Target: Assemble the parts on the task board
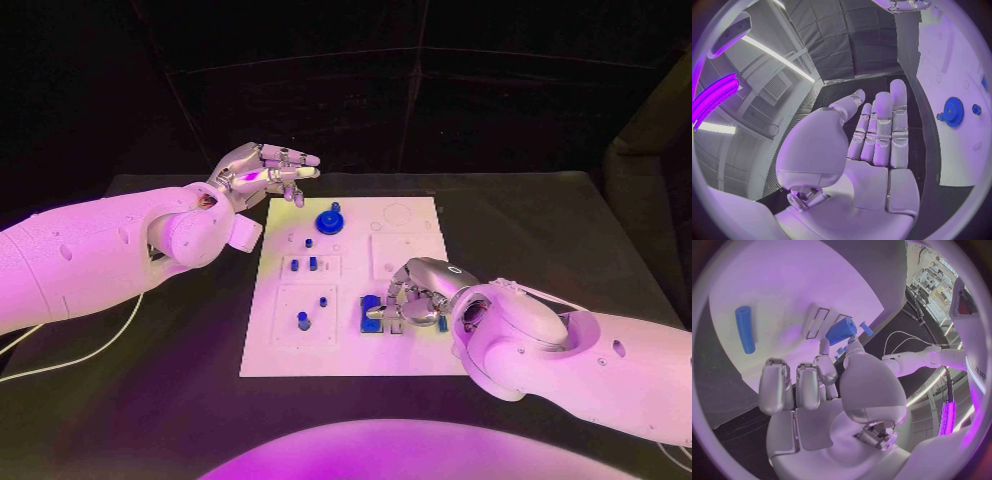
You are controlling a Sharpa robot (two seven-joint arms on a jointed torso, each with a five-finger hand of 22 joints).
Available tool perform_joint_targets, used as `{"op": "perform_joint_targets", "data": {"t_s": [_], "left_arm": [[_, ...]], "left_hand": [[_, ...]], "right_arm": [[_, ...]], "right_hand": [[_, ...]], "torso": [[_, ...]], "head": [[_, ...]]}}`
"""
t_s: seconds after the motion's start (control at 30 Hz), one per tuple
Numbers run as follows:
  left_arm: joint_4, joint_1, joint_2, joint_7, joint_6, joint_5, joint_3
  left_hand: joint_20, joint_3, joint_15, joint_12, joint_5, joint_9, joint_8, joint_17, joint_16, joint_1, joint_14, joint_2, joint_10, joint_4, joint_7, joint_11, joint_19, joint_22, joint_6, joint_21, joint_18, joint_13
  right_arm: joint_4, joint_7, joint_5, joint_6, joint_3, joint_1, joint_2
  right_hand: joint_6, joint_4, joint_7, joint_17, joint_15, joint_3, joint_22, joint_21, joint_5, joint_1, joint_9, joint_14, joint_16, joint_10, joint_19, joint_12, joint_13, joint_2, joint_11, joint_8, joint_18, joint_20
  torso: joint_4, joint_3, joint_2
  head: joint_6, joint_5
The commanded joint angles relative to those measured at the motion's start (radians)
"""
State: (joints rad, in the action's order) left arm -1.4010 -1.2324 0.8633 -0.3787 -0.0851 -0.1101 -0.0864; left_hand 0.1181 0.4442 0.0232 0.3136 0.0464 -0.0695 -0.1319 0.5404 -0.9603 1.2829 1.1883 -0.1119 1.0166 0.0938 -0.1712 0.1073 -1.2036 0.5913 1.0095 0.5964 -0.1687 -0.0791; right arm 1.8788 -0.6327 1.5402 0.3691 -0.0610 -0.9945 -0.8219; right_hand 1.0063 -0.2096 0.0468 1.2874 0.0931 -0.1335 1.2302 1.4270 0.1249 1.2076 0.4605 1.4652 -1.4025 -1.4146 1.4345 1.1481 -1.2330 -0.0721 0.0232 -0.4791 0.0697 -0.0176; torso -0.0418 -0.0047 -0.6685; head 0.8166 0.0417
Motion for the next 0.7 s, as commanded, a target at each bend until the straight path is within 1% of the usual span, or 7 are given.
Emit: {"op": "perform_joint_targets", "data": {"t_s": [0.03, 0.2, 0.47, 0.53, 0.6, 0.7], "left_arm": [[0.001, -0.002, -0.002, -0.003, 0.014, 0.002, 0.0], [0.003, -0.002, -0.003, -0.003, 0.014, 0.002, 0.0], [0.004, -0.002, -0.003, -0.003, 0.014, 0.002, 0.0], [0.004, -0.002, -0.003, -0.003, 0.014, 0.002, 0.0], [0.004, -0.002, -0.003, -0.003, 0.014, 0.002, 0.0], [0.004, -0.002, -0.002, -0.003, 0.014, 0.002, 0.0]], "left_hand": [[0.0, -0.004, -0.002, 0.006, 0.005, 0.001, -0.004, -0.001, 0.002, 0.001, -0.006, 0.009, -0.007, 0.002, -0.003, 0.002, 0.007, -0.001, -0.002, -0.003, -0.013, 0.002], [0.0, -0.004, -0.002, 0.006, 0.005, 0.001, -0.004, -0.001, 0.002, 0.001, -0.006, 0.009, -0.007, 0.002, -0.003, 0.002, 0.007, -0.001, -0.002, -0.003, -0.013, 0.002], [0.0, -0.004, -0.002, 0.006, 0.005, 0.001, -0.004, -0.001, 0.002, 0.001, -0.006, 0.009, -0.007, 0.002, -0.003, 0.002, 0.007, -0.001, -0.002, -0.003, -0.013, 0.002], [0.001, -0.004, -0.001, 0.006, 0.005, 0.001, -0.004, -0.001, 0.002, 0.001, -0.007, 0.01, -0.008, 0.002, -0.003, 0.002, 0.008, -0.002, -0.001, -0.004, -0.013, 0.002], [0.001, -0.004, -0.001, 0.007, 0.005, 0.001, -0.004, -0.002, 0.003, 0.002, -0.008, 0.011, -0.008, 0.002, -0.003, 0.002, 0.008, -0.002, -0.001, -0.004, -0.014, 0.002], [0.001, -0.004, -0.001, 0.007, 0.005, 0.001, -0.004, -0.002, 0.003, 0.002, -0.008, 0.011, -0.008, 0.002, -0.003, 0.002, 0.008, -0.002, -0.001, -0.004, -0.014, 0.002]], "right_arm": [[-0.001, 0.028, 0.025, -0.022, -0.001, -0.001, 0.0], [-0.009, 0.016, 0.044, -0.028, -0.001, -0.001, 0.007], [-0.021, 0.01, 0.068, -0.031, -0.001, -0.001, 0.019], [-0.02, 0.026, 0.067, -0.026, -0.001, -0.001, 0.018], [-0.017, 0.055, 0.059, -0.012, -0.001, -0.001, 0.016], [-0.008, 0.105, 0.041, 0.022, -0.001, 0.0, 0.009]], "right_hand": [[-0.002, 0.023, -0.002, 0.001, 0.0, 0.0, 0.001, -0.005, 0.002, 0.033, 0.005, 0.055, 0.004, -0.001, -0.002, -0.006, -0.001, 0.005, 0.006, -0.007, -0.003, 0.001], [-0.002, 0.036, -0.003, 0.0, 0.0, -0.002, 0.001, -0.005, 0.0, 0.048, 0.009, 0.054, 0.005, -0.001, -0.002, -0.009, -0.001, 0.013, 0.006, -0.009, -0.004, 0.001], [-0.002, 0.043, -0.003, -0.001, 0.0, -0.003, 0.001, -0.005, 0.0, 0.055, 0.011, 0.054, 0.006, -0.001, -0.002, -0.01, -0.001, 0.02, 0.006, -0.01, -0.004, 0.001], [-0.001, 0.043, -0.002, 0.0, 0.0, -0.006, 0.004, -0.004, -0.002, 0.052, 0.012, 0.054, 0.005, -0.002, 0.0, -0.008, -0.003, 0.021, 0.006, -0.011, -0.004, 0.001], [0.0, 0.042, -0.002, 0.003, 0.0, -0.012, 0.007, -0.003, -0.004, 0.045, 0.014, 0.055, 0.004, -0.004, 0.001, -0.005, -0.006, 0.022, 0.006, -0.012, -0.005, 0.001], [0.001, 0.038, -0.003, 0.012, 0.001, -0.023, 0.015, 0.0, -0.009, 0.034, 0.016, 0.057, -0.002, -0.009, 0.004, 0.004, -0.014, 0.023, 0.007, -0.013, -0.006, 0.001]], "torso": [[0.0013, -0.0006, 0.0], [0.0019, 0.0006, -0.001], [0.0008, -0.001, 0.0], [0.0006, -0.0011, 0.0], [0.0001, -0.0003, 0.0], [0.0007, 0.0, 0.0]], "head": [[0.001, -0.004], [0.001, -0.003], [0.002, -0.003], [0.002, -0.003], [0.004, -0.002], [0.004, -0.001]]}}
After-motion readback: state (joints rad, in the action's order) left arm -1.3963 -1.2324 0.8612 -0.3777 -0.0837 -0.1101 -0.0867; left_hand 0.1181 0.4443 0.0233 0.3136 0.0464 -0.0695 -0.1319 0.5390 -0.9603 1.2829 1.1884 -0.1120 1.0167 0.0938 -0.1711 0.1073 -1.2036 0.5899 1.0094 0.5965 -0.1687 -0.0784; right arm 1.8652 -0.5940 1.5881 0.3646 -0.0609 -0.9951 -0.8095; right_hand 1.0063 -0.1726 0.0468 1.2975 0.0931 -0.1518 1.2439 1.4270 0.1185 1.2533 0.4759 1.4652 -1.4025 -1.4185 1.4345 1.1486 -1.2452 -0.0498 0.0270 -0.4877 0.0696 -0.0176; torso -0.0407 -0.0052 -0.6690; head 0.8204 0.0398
